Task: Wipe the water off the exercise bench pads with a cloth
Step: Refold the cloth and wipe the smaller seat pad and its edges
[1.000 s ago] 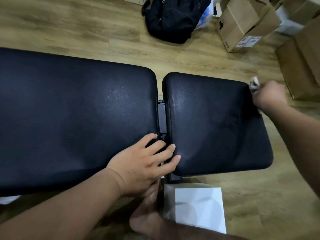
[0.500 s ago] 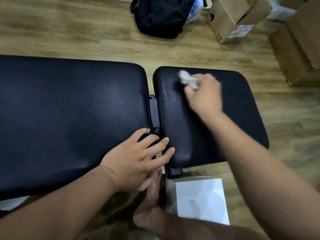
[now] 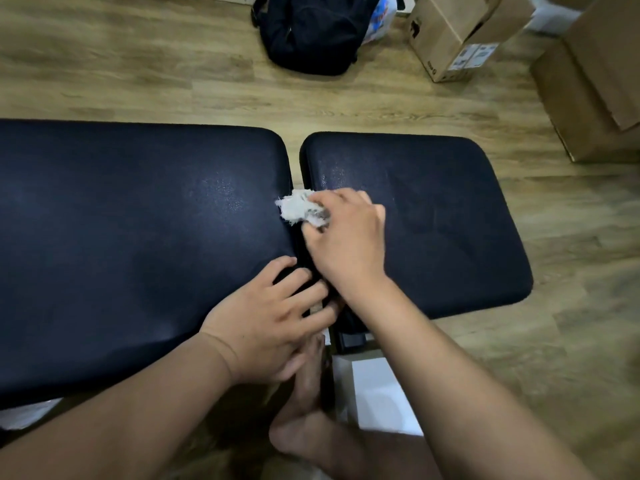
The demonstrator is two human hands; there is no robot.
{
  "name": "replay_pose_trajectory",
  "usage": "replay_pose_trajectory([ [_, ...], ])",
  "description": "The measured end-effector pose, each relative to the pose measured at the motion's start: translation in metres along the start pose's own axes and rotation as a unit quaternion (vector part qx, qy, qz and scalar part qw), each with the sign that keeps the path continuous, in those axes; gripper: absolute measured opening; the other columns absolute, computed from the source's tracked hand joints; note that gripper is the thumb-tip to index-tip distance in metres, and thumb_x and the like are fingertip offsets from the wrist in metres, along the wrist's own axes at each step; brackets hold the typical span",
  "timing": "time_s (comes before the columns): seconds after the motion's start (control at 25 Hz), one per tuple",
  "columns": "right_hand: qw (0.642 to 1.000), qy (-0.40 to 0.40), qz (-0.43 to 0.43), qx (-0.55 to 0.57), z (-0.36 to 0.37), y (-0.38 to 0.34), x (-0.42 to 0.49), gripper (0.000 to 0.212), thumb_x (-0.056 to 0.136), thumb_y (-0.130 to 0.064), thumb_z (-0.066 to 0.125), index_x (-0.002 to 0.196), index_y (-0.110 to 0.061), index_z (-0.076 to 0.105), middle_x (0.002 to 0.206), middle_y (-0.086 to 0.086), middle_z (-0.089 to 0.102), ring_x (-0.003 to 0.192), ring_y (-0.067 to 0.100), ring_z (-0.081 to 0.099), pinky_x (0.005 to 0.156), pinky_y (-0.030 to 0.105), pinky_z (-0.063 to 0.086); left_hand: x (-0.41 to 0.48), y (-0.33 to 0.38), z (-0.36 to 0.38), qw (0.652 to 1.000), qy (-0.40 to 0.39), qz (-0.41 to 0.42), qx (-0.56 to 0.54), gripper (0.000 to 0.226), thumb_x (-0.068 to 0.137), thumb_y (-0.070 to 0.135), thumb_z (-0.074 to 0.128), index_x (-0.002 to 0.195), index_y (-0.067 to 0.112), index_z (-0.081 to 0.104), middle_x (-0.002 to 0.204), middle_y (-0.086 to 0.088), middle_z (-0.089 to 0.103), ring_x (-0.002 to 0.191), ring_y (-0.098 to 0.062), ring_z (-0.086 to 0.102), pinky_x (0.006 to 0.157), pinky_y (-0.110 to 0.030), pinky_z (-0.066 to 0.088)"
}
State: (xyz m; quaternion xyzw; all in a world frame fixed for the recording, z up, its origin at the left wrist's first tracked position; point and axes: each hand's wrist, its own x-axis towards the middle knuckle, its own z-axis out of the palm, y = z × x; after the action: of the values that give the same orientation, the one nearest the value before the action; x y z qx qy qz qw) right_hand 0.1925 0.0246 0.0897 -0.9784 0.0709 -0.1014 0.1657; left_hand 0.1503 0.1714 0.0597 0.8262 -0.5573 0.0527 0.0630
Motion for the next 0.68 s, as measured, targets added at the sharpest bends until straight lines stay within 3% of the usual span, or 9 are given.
replay_pose_trajectory([
  [0.12, 0.996, 0.046, 0.057, -0.047, -0.022, 0.075, 0.018, 0.034, 0.074, -0.035, 0.052, 0.101, -0.022, 0.068, 0.092, 0.007, 0.071, 0.090, 0.032, 0.064, 0.080, 0.042, 0.049, -0.001, 0.001, 0.002, 1.000, 0.000, -0.002, 0.008, 0.066, 0.077, 0.043, 0.058, 0.136, 0.014, 0.053, 0.135, -0.016, 0.056, 0.112, -0.036, 0.057, 0.101, -0.056, 0.039],
  [0.28, 0.932, 0.083, 0.332, -0.119, -0.081, 0.200, 0.033, 0.041, 0.073, -0.034, 0.045, 0.100, -0.012, 0.065, 0.088, 0.019, 0.069, 0.085, 0.041, 0.065, 0.080, 0.047, 0.054, -0.002, 0.000, 0.005, 1.000, 0.001, -0.008, 0.003, 0.069, 0.075, 0.043, 0.061, 0.137, 0.015, 0.053, 0.138, -0.015, 0.056, 0.114, -0.036, 0.056, 0.103, -0.056, 0.038],
  [0.36, 0.906, 0.096, 0.401, -0.096, -0.090, 0.202, 0.034, 0.041, 0.070, -0.033, 0.043, 0.095, -0.008, 0.066, 0.086, 0.021, 0.068, 0.085, 0.044, 0.065, 0.079, 0.047, 0.054, -0.001, 0.001, 0.004, 1.000, 0.005, -0.005, 0.002, 0.068, 0.075, 0.042, 0.060, 0.136, 0.015, 0.053, 0.137, -0.015, 0.056, 0.113, -0.036, 0.057, 0.103, -0.056, 0.038],
  [0.44, 0.926, 0.103, 0.355, -0.080, -0.075, 0.152, 0.030, 0.037, 0.073, -0.032, 0.046, 0.091, -0.007, 0.066, 0.083, 0.020, 0.068, 0.082, 0.043, 0.064, 0.075, 0.044, 0.053, -0.001, 0.000, 0.003, 1.000, 0.002, -0.005, -0.001, 0.069, 0.074, 0.043, 0.062, 0.136, 0.015, 0.053, 0.137, -0.015, 0.056, 0.113, -0.036, 0.057, 0.102, -0.056, 0.038],
  [0.6, 0.997, 0.021, 0.074, -0.021, -0.019, 0.026, -0.012, 0.027, 0.073, -0.029, 0.055, 0.092, -0.019, 0.070, 0.086, 0.009, 0.070, 0.082, 0.034, 0.063, 0.076, 0.042, 0.050, -0.001, 0.000, 0.001, 1.000, -0.002, -0.007, 0.003, 0.068, 0.076, 0.044, 0.060, 0.135, 0.014, 0.053, 0.133, -0.016, 0.057, 0.111, -0.036, 0.057, 0.102, -0.056, 0.039],
  [0.68, 0.999, 0.023, 0.037, 0.012, -0.025, 0.040, -0.017, 0.031, 0.072, -0.030, 0.057, 0.099, -0.021, 0.071, 0.090, 0.007, 0.071, 0.085, 0.031, 0.064, 0.080, 0.043, 0.051, -0.001, 0.000, 0.001, 1.000, -0.006, -0.006, 0.003, 0.065, 0.079, 0.043, 0.056, 0.136, 0.013, 0.052, 0.133, -0.016, 0.057, 0.112, -0.037, 0.057, 0.102, -0.056, 0.038],
])
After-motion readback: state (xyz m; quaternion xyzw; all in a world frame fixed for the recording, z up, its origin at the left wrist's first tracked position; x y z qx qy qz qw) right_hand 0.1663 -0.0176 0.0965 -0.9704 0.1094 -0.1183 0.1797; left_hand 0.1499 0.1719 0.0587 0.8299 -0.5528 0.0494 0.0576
